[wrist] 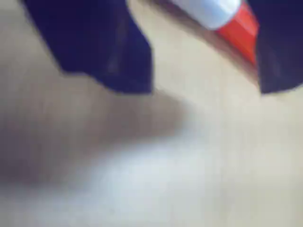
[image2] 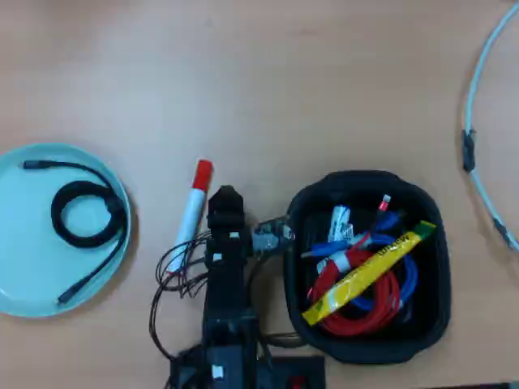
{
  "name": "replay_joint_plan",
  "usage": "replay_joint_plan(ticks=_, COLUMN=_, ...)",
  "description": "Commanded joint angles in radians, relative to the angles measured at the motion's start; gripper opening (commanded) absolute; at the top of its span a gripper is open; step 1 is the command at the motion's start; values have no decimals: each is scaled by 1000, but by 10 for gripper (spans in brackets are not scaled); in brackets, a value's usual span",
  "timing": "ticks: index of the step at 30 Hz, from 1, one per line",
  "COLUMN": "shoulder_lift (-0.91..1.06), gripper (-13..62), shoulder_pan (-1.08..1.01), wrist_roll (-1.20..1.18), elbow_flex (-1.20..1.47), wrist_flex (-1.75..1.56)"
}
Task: Pick up the red pen and put it in the green bowl
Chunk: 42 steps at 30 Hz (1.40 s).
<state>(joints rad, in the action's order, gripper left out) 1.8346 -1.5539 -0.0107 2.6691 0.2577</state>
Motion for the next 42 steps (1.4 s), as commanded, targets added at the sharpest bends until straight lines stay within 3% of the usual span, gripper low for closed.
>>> replay_joint_plan(ticks=1, shoulder_lift=0, gripper=217, shoulder_pan=0, wrist_roll=-17, elbow_flex=8, wrist_flex=6)
replay_joint_plan(ticks=13, shoulder_lift=-2, gripper=219, shoulder_pan=2, wrist_roll=-9, elbow_flex=-8, wrist_flex=-2)
replay_joint_plan(ticks=21, shoulder_lift=2, gripper=218, shoulder_pan=35, wrist_roll=-18, elbow_flex=-158, wrist_flex=8)
replay_joint_plan(ticks=28, shoulder_lift=-6, gripper=218, shoulder_pan=94, wrist_roll=-23, elbow_flex=-557, wrist_flex=563)
replay_joint_plan(ticks=31, shoulder_lift=-124, gripper=218, shoulder_pan=117, wrist_roll=-37, elbow_flex=-756, wrist_flex=776)
replay_joint_plan(ticks=36, shoulder_lift=-324, gripper=219, shoulder_pan=135, wrist_roll=-140, elbow_flex=-1008, wrist_flex=959)
replay_joint_plan(ticks=42, shoulder_lift=-399, gripper=218, shoulder_pan=164, wrist_roll=-133, elbow_flex=-1134, wrist_flex=1069)
